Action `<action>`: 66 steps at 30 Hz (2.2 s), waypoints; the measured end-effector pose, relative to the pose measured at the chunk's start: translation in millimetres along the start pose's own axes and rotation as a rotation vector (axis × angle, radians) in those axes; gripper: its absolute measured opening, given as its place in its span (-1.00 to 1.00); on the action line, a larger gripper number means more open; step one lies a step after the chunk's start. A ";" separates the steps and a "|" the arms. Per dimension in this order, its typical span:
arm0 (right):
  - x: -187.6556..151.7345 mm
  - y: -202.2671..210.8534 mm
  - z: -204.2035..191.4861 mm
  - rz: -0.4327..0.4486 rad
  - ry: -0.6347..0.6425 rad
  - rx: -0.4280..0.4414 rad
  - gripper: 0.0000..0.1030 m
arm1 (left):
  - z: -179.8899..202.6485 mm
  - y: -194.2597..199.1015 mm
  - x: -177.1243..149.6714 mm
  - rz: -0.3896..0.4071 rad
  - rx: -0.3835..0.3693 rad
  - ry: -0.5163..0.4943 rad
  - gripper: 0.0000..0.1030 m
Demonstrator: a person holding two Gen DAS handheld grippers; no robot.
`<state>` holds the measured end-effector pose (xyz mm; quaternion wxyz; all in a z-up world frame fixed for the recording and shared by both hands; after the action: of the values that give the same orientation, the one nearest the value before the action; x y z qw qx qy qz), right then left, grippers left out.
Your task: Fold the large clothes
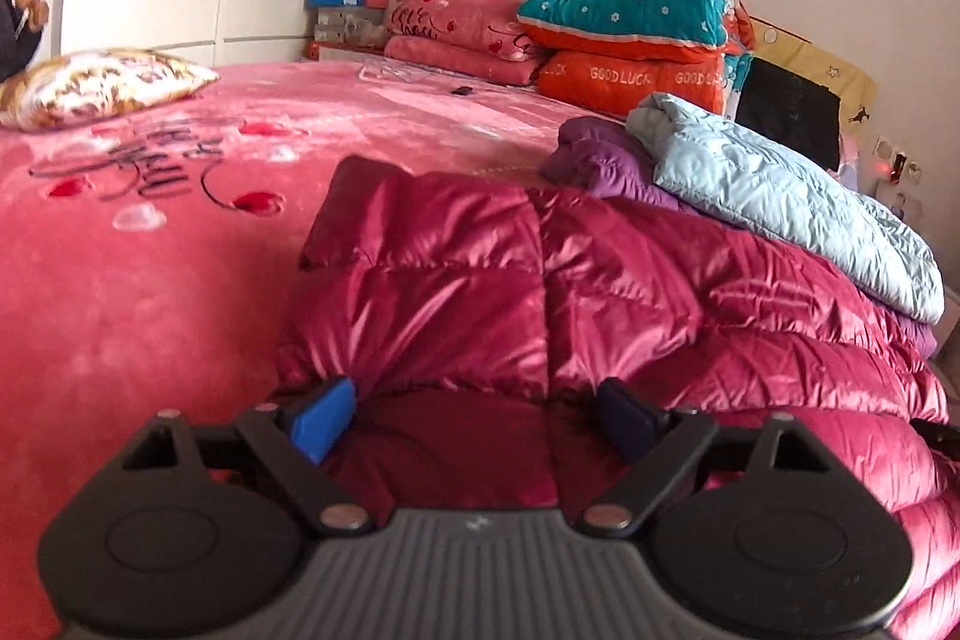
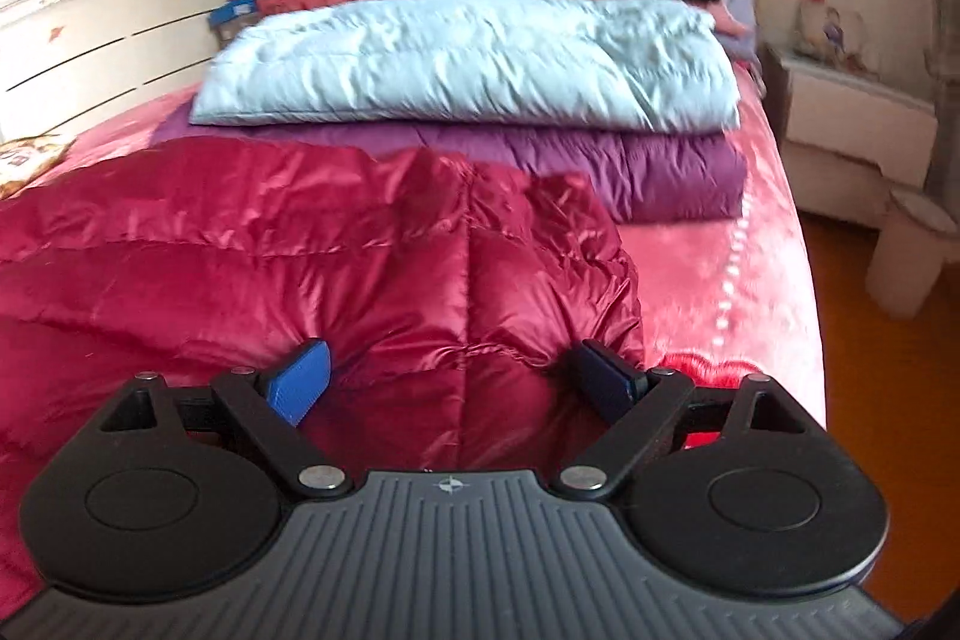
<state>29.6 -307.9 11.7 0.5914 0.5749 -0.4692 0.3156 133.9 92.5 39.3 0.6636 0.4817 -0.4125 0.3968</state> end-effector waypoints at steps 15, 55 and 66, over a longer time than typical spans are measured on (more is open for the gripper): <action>-24.2 -16.8 -4.8 -0.004 -0.013 -0.010 1.00 | -11.0 -23.6 -20.0 -0.026 -0.075 0.083 0.95; -13.2 9.8 87.8 -0.241 -0.656 0.402 1.00 | -113.7 -28.0 1.3 -0.229 -0.312 0.656 0.97; -10.4 -23.1 31.6 -0.397 -0.665 0.569 1.00 | -76.7 -37.1 -12.7 -0.339 -0.456 0.563 0.98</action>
<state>40.9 -340.3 -9.9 0.2774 0.8622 -0.4090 0.1114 176.4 156.8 0.9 0.8967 0.2557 -0.2069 0.2964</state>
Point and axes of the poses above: each gripper's, at about its wrist camera, not at the fingertips, and y roughly against the way its jaws point, z to its right, x to its top, the point moved 4 cm from there along -y, roughly the way its jaws point, and after that the axes turned 13 degrees about z, right-handed, at the moved point
